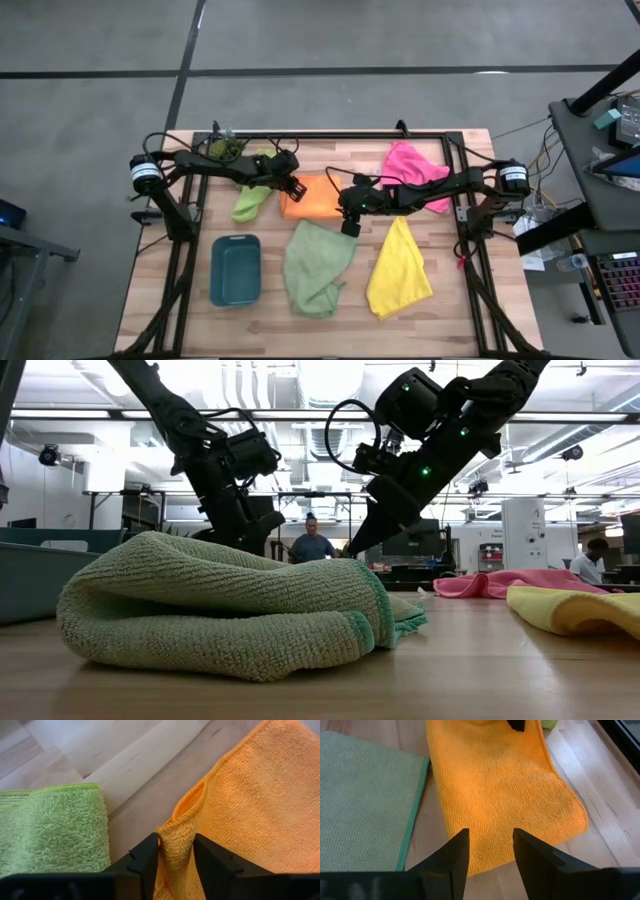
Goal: Fold microfiber towels
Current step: Fold the orange microfiber cloth
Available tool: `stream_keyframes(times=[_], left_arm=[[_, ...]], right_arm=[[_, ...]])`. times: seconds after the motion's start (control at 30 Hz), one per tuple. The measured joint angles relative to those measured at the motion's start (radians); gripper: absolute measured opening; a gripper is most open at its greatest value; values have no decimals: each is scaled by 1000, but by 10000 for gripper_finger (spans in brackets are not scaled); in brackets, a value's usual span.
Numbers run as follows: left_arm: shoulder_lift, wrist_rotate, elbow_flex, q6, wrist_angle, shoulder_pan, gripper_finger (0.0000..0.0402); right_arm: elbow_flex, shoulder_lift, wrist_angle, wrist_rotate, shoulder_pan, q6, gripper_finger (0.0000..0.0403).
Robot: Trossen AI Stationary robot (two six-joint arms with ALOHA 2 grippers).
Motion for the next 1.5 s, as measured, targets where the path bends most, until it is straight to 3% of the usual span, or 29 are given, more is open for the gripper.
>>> stream_keyframes(times=[0.6, 0.73, 0.93, 1.27, 1.5], left_arm=[[-12, 1, 23, 94, 0, 13, 115], [-12, 4, 26, 103, -2, 11, 89], [-16, 6, 31, 92, -37, 9, 8], [-127, 3, 33, 49, -172, 5, 2], [-126, -30, 15, 44, -157, 6, 2]], right_arm=[[0, 0, 4, 0, 0, 10, 144], [0, 0, 4, 0, 0, 15, 144], [0, 0, 4, 0, 0, 15, 144], [0, 0, 4, 0, 0, 18, 144], [0, 0, 30, 0, 0, 19, 144]])
